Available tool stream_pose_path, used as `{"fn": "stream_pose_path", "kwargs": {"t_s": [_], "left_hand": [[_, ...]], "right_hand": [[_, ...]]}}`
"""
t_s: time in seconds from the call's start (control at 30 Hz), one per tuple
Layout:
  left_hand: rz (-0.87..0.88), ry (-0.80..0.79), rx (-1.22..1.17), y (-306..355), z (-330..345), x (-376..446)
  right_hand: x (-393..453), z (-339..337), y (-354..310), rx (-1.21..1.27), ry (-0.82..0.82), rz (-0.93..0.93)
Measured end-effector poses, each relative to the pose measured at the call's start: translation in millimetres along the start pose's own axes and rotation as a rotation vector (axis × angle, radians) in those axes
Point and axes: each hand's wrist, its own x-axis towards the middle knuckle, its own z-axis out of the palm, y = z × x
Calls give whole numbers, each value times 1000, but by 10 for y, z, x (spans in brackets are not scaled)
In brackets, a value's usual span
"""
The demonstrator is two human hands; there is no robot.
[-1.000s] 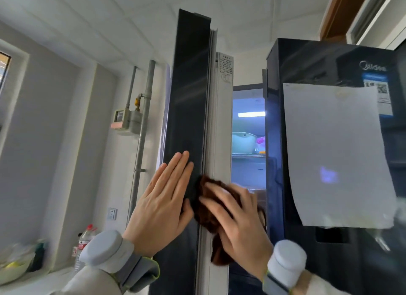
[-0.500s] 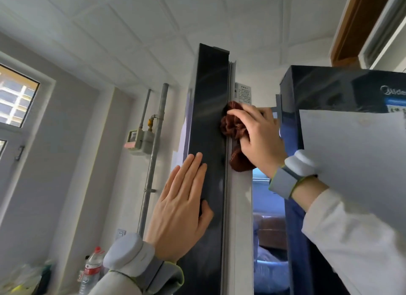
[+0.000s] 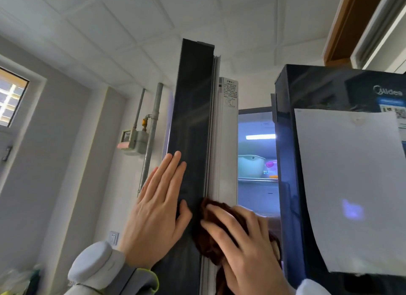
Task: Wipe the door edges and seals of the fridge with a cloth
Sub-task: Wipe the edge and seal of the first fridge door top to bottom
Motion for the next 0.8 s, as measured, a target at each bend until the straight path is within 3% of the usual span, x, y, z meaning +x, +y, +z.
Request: {"fn": "stream_pose_path", "kwargs": {"t_s": [0.13,0.3,0.43,0.8], "left_hand": [[13,25,-18,-20,-22,-12],[2,-6,5,-37,-25,-18],[3,-3,6,0,12,-30],[-5,-1,-19,12,5,-22]], "right_hand": [[362,9,183,-61,5,-38],[1307,51,607,-156,86,101],[1808,34,845,-163,61,194],[1115,143,484,-108,171,184]]}}
